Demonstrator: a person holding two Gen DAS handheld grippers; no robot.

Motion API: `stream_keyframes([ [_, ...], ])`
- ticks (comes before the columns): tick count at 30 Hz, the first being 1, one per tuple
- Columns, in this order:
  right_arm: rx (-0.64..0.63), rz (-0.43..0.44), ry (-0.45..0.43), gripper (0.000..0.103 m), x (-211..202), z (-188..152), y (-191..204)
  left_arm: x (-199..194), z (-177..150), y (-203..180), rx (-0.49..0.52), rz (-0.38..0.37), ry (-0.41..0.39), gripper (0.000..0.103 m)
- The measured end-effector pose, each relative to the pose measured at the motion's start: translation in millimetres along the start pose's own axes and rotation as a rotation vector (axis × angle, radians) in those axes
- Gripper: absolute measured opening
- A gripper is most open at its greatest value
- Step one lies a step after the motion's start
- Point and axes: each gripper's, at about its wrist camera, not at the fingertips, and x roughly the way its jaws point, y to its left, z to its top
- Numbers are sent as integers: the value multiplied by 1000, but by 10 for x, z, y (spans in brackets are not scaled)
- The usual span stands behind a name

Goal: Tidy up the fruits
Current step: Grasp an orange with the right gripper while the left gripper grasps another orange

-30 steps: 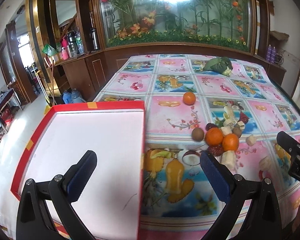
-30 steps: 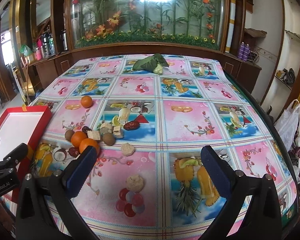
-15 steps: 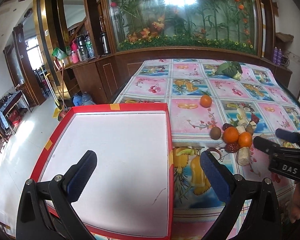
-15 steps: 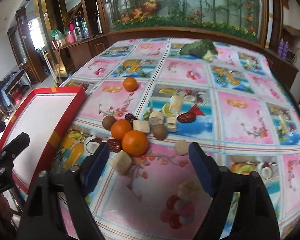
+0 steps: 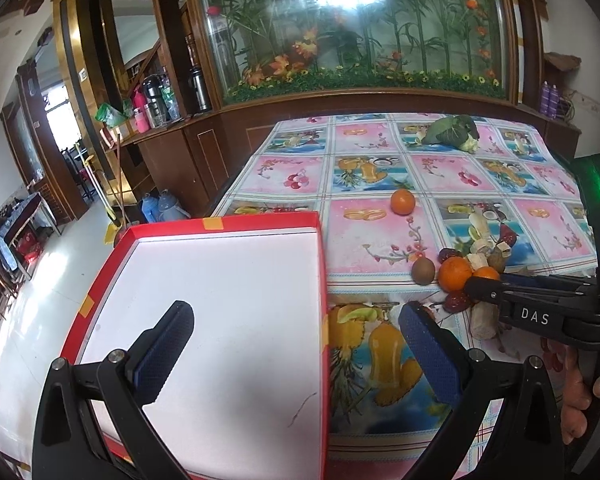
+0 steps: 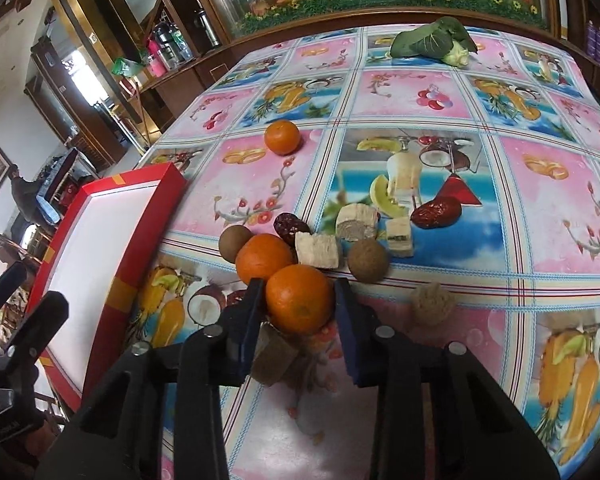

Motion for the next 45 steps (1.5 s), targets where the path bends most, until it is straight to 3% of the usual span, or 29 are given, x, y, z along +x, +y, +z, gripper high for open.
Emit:
stream_keyframes([
  [4,31,53,-3,37,-50,22,-124,89,94,-173,33,-41,30,102],
  [7,102,91,-63,37,-224,97,-310,193,147,-317,41,-95,70,102],
  [13,232,8,-229,36,-643,196,-765,513,195,-643,73,-182,168,101],
  [18,244,7,-246,36,-738,225,-849,682,204,-838,69,-250,239,92],
  [20,242,23,-242,37,-733,216,-852,716,198,-891,66,-267,257,76],
  [24,233,39,-244,37,-741,189,-844,799,204,-954,59,-301,291,70],
  [26,234,42,-239,37,-726,186,-844,844,214,-981,65,-311,301,56],
  [27,234,42,-236,37,-722,172,-837,867,218,-989,63,-318,306,53],
  [32,231,40,-229,37,-697,174,-825,905,238,-999,51,-372,304,33],
  [39,195,16,-246,37,-662,157,-769,782,229,-905,32,-385,279,32],
  [45,109,7,-279,37,-658,126,-590,302,290,-538,-16,-374,174,32],
])
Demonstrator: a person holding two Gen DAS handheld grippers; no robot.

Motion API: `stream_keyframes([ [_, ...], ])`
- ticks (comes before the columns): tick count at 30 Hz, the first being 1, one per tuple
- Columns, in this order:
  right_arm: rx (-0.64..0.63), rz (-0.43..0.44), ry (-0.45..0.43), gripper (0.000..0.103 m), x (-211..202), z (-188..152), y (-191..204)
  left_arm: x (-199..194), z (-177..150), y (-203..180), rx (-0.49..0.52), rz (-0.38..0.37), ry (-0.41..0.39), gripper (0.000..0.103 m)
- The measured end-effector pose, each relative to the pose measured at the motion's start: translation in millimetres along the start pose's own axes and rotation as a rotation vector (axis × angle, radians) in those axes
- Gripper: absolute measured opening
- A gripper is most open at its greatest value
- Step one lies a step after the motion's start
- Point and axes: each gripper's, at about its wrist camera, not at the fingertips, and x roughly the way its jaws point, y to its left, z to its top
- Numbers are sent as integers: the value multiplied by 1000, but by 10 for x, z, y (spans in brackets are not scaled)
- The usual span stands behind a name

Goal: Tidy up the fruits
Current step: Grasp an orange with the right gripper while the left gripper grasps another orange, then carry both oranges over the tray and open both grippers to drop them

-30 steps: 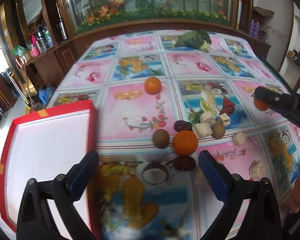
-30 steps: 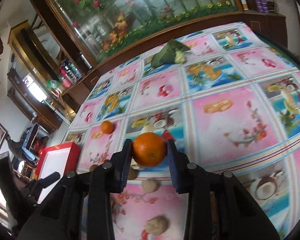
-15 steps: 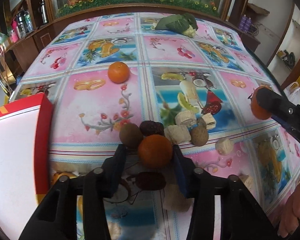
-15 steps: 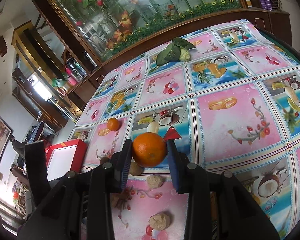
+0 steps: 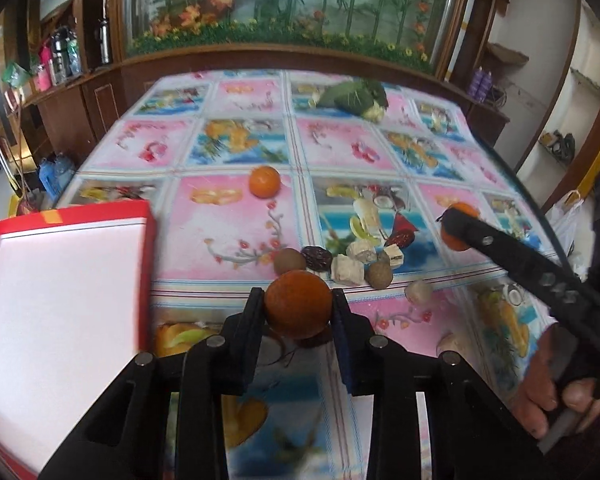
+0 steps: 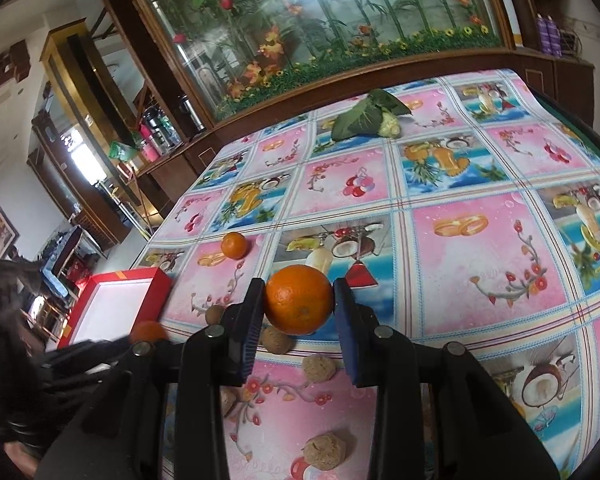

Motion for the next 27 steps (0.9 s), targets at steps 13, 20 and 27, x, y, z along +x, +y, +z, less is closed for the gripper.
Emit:
stream_keyframes([
  [13,-240,180,90,37,169,-550,1335,-725,-590,1318,-151,329,-53,32],
  [20,-394,279,236,37,416,-974,2233,-760,-852,1733,-217,400,-23,32],
  [27,-443,225,354,37,634,-1243,2506,-729,-966,1864,-221,421,-12,33],
])
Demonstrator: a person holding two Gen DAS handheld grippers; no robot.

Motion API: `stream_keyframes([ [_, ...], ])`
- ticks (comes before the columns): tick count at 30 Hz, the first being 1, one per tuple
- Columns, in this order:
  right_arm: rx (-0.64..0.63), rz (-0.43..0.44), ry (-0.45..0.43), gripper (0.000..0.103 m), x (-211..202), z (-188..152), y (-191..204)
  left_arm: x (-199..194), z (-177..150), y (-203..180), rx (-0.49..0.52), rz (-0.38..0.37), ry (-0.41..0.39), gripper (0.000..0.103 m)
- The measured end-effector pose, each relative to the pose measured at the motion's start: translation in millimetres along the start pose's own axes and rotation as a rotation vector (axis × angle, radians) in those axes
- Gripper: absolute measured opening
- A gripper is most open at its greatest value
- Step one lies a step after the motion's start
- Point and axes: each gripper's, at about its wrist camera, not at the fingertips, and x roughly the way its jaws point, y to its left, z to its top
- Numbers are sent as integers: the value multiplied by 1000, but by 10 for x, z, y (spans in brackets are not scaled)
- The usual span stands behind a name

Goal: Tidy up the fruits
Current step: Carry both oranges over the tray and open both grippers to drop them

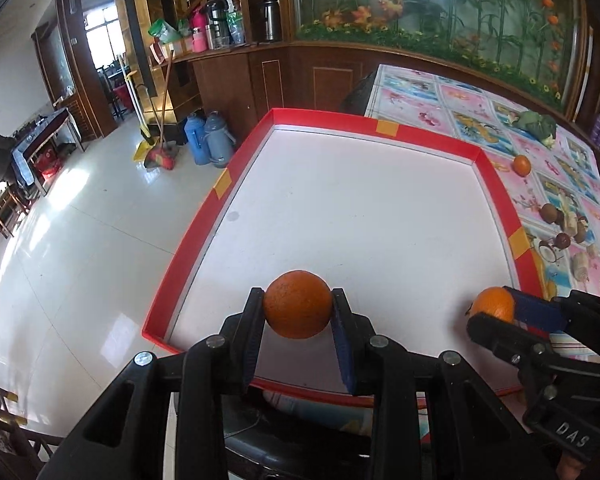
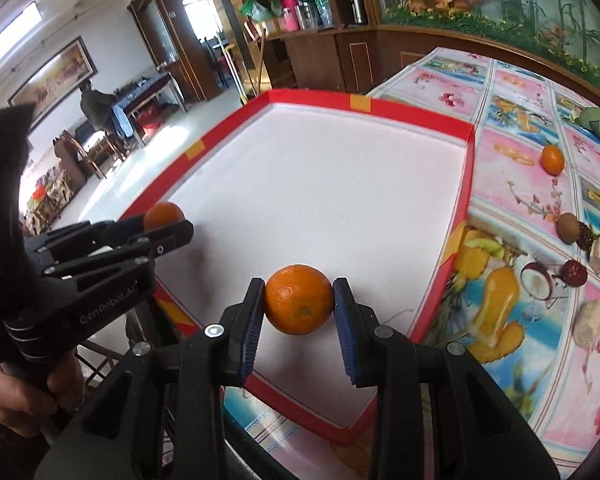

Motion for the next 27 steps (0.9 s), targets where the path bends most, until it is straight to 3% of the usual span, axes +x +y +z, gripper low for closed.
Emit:
stream_keyframes([
  [6,-14,-29,19,37,67,-19,65,-2,-46,41,9,17,-6,36],
  [10,-9,-32,33,37,43,-29,108,-47,-70,87,4,54,-24,65],
  [14,-11,-28,20,39,-39,-53,106,-86,-64,100,0,66,-33,73],
  [21,31,-35,-115,49,-449,-133,-128,-170,-57,61,-11,59,-52,78],
  [27,116,-108,-176,51,-797,-324,-586,-275,-29,-77,8,37,-75,79],
])
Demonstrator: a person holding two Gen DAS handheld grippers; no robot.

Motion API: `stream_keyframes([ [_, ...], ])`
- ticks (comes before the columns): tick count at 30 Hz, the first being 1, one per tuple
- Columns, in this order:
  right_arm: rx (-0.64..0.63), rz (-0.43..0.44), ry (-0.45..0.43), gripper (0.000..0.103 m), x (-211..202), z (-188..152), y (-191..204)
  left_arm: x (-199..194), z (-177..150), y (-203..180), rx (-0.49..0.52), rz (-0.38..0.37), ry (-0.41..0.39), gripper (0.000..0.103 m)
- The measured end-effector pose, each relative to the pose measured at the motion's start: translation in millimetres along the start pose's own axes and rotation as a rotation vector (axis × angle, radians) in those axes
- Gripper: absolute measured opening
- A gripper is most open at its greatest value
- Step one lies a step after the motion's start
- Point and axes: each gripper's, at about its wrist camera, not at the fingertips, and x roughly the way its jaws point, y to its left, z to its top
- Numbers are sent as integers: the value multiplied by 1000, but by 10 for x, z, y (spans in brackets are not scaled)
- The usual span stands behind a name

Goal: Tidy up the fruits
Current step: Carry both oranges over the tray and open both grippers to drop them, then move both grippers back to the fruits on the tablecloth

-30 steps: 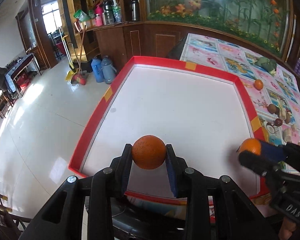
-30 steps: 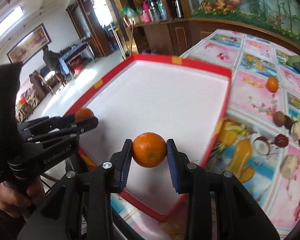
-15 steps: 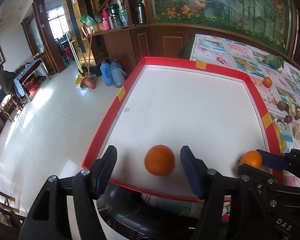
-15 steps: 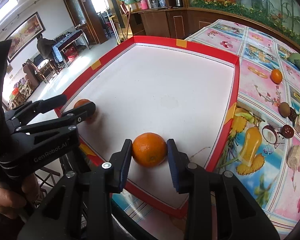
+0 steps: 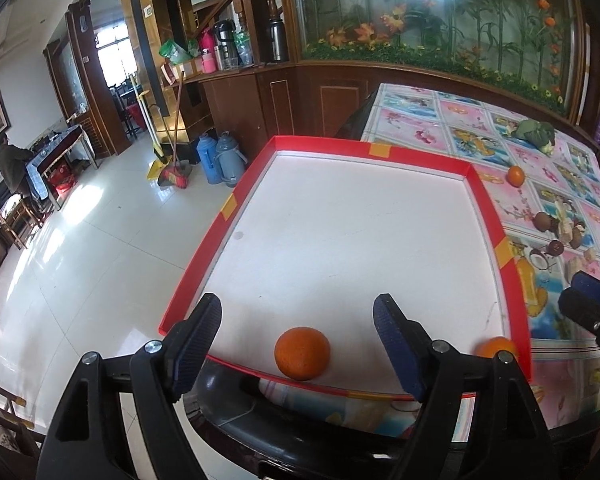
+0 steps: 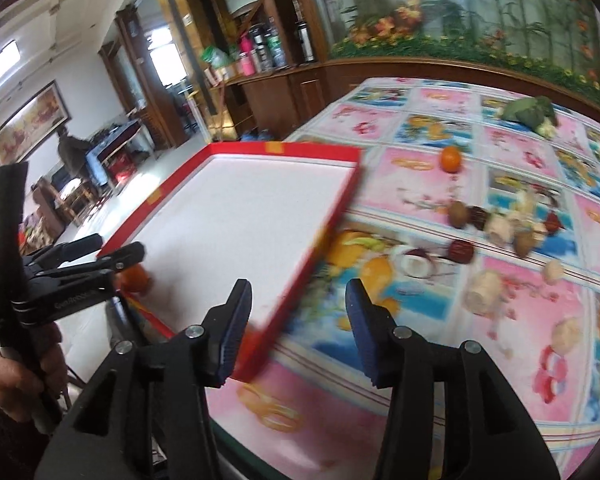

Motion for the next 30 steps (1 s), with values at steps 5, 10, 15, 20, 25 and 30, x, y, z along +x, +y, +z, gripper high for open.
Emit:
stream_keyframes([
  [5,89,-108,-34,52,-262,-117,-574,-66,3,-229,46,-33,-6,79],
  [10,214,-208,-62,52,-534,-266,-1165,-153,15,-577,118,-93,-13,79],
  [15,258,-301,-60,52,-684,-364,-1524,-251,19,-998,218,-170,-22,79],
  [20,279,-306,2,52,-599,-360,-1657,-322,-45,-1342,291,-230,-10,79],
  [25,234,-290,44,51,-457,-306,-1594,-339,-99,-1524,336,-245,8,79],
  [30,213,-283,106,34,-299,-276,-1571,-312,-74,-1601,340,-248,23,79],
])
